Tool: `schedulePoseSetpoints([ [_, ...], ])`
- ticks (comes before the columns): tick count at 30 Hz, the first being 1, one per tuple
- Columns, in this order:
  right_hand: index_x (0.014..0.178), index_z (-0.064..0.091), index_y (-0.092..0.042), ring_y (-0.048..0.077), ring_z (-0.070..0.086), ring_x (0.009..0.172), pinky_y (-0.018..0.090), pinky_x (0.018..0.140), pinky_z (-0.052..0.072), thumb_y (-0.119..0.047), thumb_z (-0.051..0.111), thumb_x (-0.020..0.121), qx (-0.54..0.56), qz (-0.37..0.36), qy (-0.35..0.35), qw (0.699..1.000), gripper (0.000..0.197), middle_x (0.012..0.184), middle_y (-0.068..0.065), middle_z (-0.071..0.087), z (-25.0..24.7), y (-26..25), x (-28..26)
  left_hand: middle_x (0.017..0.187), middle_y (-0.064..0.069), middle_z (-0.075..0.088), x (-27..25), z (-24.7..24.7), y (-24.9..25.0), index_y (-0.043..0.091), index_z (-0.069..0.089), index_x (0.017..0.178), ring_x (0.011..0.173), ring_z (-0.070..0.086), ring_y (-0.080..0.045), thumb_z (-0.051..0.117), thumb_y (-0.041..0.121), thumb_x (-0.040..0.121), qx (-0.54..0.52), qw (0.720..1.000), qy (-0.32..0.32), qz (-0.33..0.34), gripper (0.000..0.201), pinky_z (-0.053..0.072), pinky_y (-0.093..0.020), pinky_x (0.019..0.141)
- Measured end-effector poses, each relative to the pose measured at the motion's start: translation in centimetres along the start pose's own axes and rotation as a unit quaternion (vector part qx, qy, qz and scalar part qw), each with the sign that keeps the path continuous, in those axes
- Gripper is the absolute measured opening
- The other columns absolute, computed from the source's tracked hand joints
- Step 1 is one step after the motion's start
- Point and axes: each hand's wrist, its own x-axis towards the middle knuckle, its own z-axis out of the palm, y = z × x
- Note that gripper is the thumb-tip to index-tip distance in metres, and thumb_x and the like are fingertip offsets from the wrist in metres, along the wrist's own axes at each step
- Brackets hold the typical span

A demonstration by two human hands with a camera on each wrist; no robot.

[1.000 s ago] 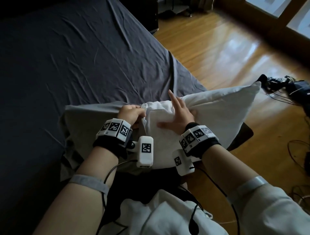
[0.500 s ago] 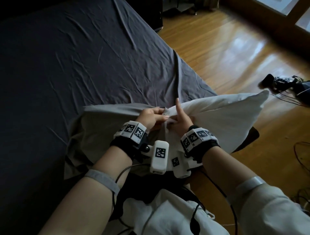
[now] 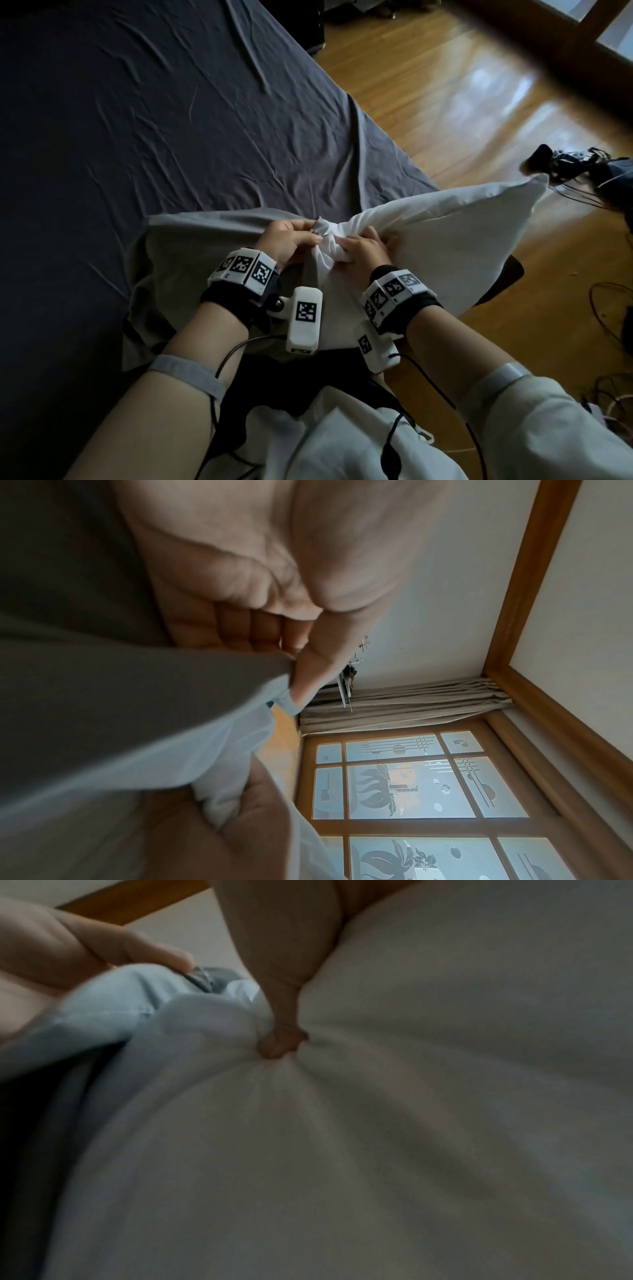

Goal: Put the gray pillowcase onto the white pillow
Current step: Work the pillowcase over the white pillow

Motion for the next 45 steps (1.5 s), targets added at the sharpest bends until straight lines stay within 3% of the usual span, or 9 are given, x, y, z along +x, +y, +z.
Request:
schedulePoseSetpoints([
  [4,0.111,0.062,-0.006,0.026,0.047,0.11,0.021,0.076,0.027,-0.013,0.058,0.084,0.101,0.041,0.001,0.994,0.028,0.075,-0.008,0.034,-0.6,-1.9,0.7,0.056,0.005,0.069,-0.1,0.3,0.3,0.001,0.06,0.11,0.052,0.064,-0.004,0.049,-0.012,0.083,-0.006,1.0,-0.019,-0.007,0.032,0.053,-0.016,0.06],
  [7,0.113,0.06,-0.005,0.027,0.045,0.116,0.021,0.08,0.026,-0.015,0.058,0.084,0.087,0.022,0.003,0.996,0.031,0.085,0.002,0.047,-1.2,-2.3,0.9,0.056,0.006,0.069,0.1,0.4,0.9,0.005,0.06,0.107,0.053,0.064,-0.004,0.05,-0.01,0.083,-0.002,0.999,-0.03,-0.012,0.03,0.053,-0.017,0.06],
  [19,0.135,0.032,-0.047,0.021,-0.003,0.141,0.053,0.113,-0.006,-0.066,0.068,0.06,-0.031,0.088,0.031,0.995,0.085,0.147,-0.009,0.031,-3.7,4.3,-0.1,0.049,0.008,0.066,1.4,-0.7,0.0,0.002,0.058,0.114,0.045,0.059,0.001,0.052,-0.012,0.081,0.036,0.999,0.007,-0.012,0.037,0.049,-0.012,0.052],
  [25,0.1,0.07,-0.024,0.024,0.05,0.102,0.035,0.092,0.039,-0.036,0.072,0.074,0.061,0.078,0.021,0.995,0.029,0.076,0.0,0.059,-1.8,3.0,0.4,0.05,0.008,0.066,1.2,0.4,-0.5,0.005,0.062,0.1,0.05,0.06,-0.006,0.052,-0.012,0.081,0.046,0.999,-0.013,-0.022,0.027,0.049,-0.017,0.054],
  [29,0.057,0.058,-0.013,0.022,0.045,0.071,0.023,0.065,0.027,-0.016,0.066,0.08,0.115,0.05,0.009,0.992,0.025,0.057,-0.001,0.05,-1.9,0.9,0.6,0.081,0.006,0.064,1.0,2.3,-0.1,-0.006,0.056,0.117,0.069,0.06,-0.009,0.051,-0.012,0.082,0.029,0.999,-0.045,-0.006,0.036,0.05,-0.013,0.062],
  [34,0.066,0.06,-0.021,0.029,0.053,0.089,0.031,0.078,0.037,-0.027,0.072,0.075,0.089,0.056,0.007,0.994,0.016,0.086,0.016,0.062,-1.8,1.1,1.4,0.068,0.009,0.07,1.5,2.1,-0.9,-0.007,0.049,0.125,0.063,0.064,-0.001,0.05,-0.014,0.083,-0.041,0.999,0.0,0.011,0.043,0.052,-0.015,0.07],
  [36,0.108,0.066,-0.022,0.029,0.047,0.11,0.033,0.095,0.034,-0.033,0.073,0.074,0.076,0.044,0.031,0.996,0.036,0.112,0.01,0.063,-2.1,1.7,1.9,0.077,0.007,0.07,1.6,1.4,-0.7,-0.005,0.043,0.131,0.066,0.064,0.0,0.047,-0.017,0.083,-0.048,0.998,0.028,0.034,0.05,0.051,-0.015,0.074],
  [41,0.141,0.025,-0.042,0.019,0.004,0.143,0.047,0.115,0.001,-0.043,0.068,0.075,0.031,0.046,0.11,0.992,0.079,0.153,-0.005,0.02,-1.6,2.9,1.5,0.129,-0.016,0.054,2.1,-0.2,0.1,0.0,0.034,0.137,0.112,0.053,-0.013,0.049,-0.019,0.08,-0.036,0.991,0.096,0.087,0.062,0.043,-0.018,0.093],
  [45,0.142,0.016,-0.046,0.018,-0.013,0.144,0.044,0.115,-0.008,-0.044,0.066,0.076,-0.007,0.067,0.041,0.997,0.083,0.156,-0.011,-0.007,1.2,3.9,0.9,0.133,-0.02,0.05,3.1,-1.2,-2.2,0.002,0.043,0.133,0.108,0.049,-0.017,0.058,-0.016,0.076,0.04,0.991,0.118,0.051,0.062,0.044,-0.029,0.095],
])
